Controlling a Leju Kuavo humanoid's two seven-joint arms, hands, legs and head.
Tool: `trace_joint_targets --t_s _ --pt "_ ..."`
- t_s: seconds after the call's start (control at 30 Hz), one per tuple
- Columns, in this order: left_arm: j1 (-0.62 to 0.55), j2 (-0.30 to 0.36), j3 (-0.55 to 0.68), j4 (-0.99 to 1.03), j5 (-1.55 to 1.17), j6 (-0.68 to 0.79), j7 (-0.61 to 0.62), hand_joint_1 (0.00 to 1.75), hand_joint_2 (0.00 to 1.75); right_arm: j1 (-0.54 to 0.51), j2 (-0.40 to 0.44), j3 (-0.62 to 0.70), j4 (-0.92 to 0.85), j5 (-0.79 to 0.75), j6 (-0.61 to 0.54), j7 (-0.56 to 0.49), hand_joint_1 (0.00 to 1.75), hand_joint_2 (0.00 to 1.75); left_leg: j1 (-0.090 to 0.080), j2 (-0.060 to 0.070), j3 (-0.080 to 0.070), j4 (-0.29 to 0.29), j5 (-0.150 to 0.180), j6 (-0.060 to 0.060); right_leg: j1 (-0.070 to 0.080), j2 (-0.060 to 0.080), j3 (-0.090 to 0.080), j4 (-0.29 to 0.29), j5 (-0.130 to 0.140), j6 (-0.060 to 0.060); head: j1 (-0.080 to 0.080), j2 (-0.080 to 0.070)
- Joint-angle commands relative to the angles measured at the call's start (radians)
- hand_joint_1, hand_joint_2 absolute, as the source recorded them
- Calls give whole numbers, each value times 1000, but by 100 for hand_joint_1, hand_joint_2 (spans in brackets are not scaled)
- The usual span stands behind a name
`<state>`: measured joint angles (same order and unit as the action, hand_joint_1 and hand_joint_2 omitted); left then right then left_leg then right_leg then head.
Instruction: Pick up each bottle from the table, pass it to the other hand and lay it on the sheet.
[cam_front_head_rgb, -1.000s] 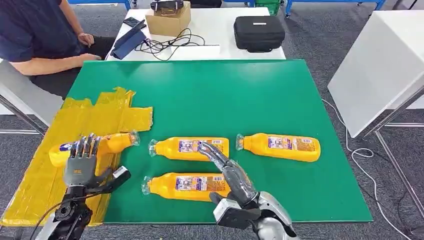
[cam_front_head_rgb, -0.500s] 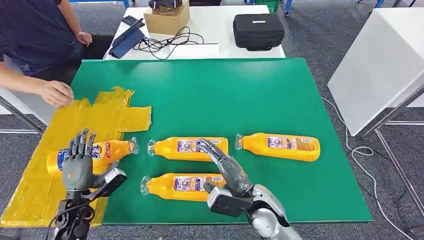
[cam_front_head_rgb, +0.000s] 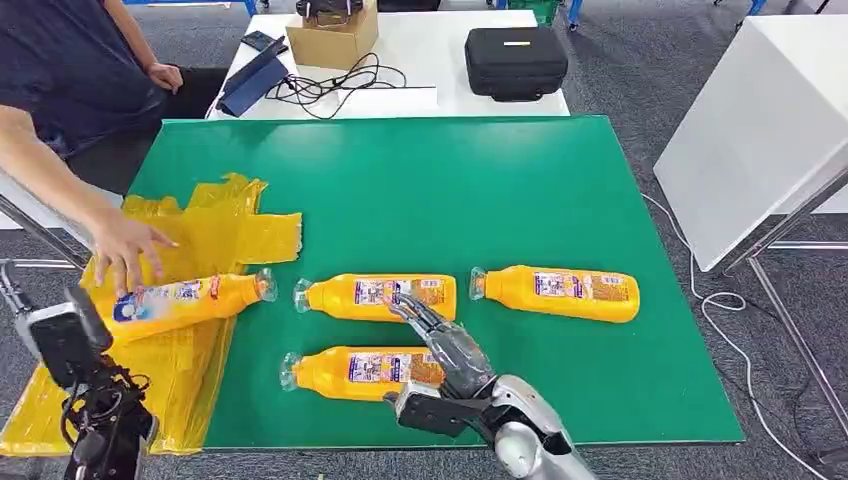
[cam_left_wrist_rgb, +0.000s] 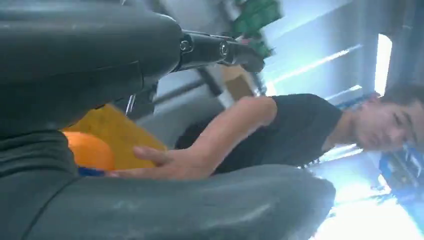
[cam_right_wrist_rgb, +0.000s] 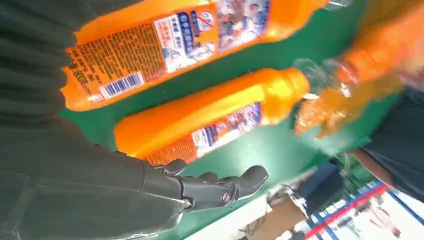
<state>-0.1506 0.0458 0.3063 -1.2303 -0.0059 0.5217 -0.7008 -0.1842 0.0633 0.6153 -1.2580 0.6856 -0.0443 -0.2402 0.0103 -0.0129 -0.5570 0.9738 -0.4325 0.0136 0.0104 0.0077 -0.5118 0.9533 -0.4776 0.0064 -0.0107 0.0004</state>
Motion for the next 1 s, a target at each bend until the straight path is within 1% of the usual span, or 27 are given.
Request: trace_joint_targets --t_s 0.03,0.07,0.13,0.27,0.47,0.5,0.53,0.57,0.7,0.8,0.9,0.93,0.97,1.0 --pt "-28 -34 50 -63 29 -66 3 0 0 -48 28 113 209 143 -29 109 0 175 0 -1 2 -1 0 0 0 -2 2 -2 0 1 0 0" --pt "-34 -35 59 -61 35 -67 3 0 0 -48 30 120 209 149 -28 115 0 175 1 -2 3 -1 0 0 0 -3 4 -2 0 2 0 0" --pt "-53 -35 87 -38 47 -76 3 0 0 -51 37 136 216 172 -17 141 0 175 0 -1 1 0 0 0 0 -1 1 -1 0 1 0 0" --pt "-55 -39 134 -47 56 -97 3 0 0 -49 41 165 240 237 -1 205 0 175 0 1 2 -1 0 0 0 0 1 -1 0 1 0 0" --pt "-66 -58 163 -26 58 -114 3 0 0 -39 57 174 274 291 35 278 0 175 1 3 6 -2 0 -1 1 2 4 -2 0 2 0 0" --pt "-62 -63 169 -34 56 -118 3 0 0 -38 62 170 284 296 39 285 35 175 1 3 6 -2 0 -1 1 2 4 -2 0 1 0 0" --pt "-60 -69 176 -40 53 -117 3 0 0 -38 63 170 295 303 46 291 147 175 1 3 7 -2 0 -1 1 1 5 -3 1 2 0 0" --pt "-57 -70 177 -43 54 -119 3 0 0 -37 63 169 298 304 47 292 175 175 1 4 7 -2 0 -1 1 3 5 -2 1 1 0 0" --pt "-54 -81 209 -45 65 -128 3 0 0 -51 69 171 334 328 76 312 175 175 1 7 11 -3 0 -1 1 5 7 -3 1 1 0 0" --pt "-52 -83 229 -41 72 -137 3 0 0 -57 75 171 346 334 91 314 175 175 1 9 12 -2 -1 -1 2 7 8 -2 3 -2 0 0" --pt "-52 -85 241 -40 79 -142 3 0 0 -61 77 171 353 338 97 316 175 175 2 8 13 -3 1 -1 2 6 9 -4 4 0 0 0" --pt "-52 -85 241 -40 79 -142 3 0 0 -61 77 171 353 338 97 316 175 175 1 9 15 -3 0 -2 2 8 9 -3 3 -2 0 0" --pt "-51 -84 245 -41 80 -143 3 0 0 -63 79 171 355 339 100 316 175 175 2 8 13 -4 1 -1 2 5 8 -4 4 0 0 0" --pt "-50 -87 253 -43 82 -145 3 0 0 -66 80 175 361 344 113 318 175 175 1 9 16 -2 -1 -2 2 8 9 -2 3 -2 0 0"
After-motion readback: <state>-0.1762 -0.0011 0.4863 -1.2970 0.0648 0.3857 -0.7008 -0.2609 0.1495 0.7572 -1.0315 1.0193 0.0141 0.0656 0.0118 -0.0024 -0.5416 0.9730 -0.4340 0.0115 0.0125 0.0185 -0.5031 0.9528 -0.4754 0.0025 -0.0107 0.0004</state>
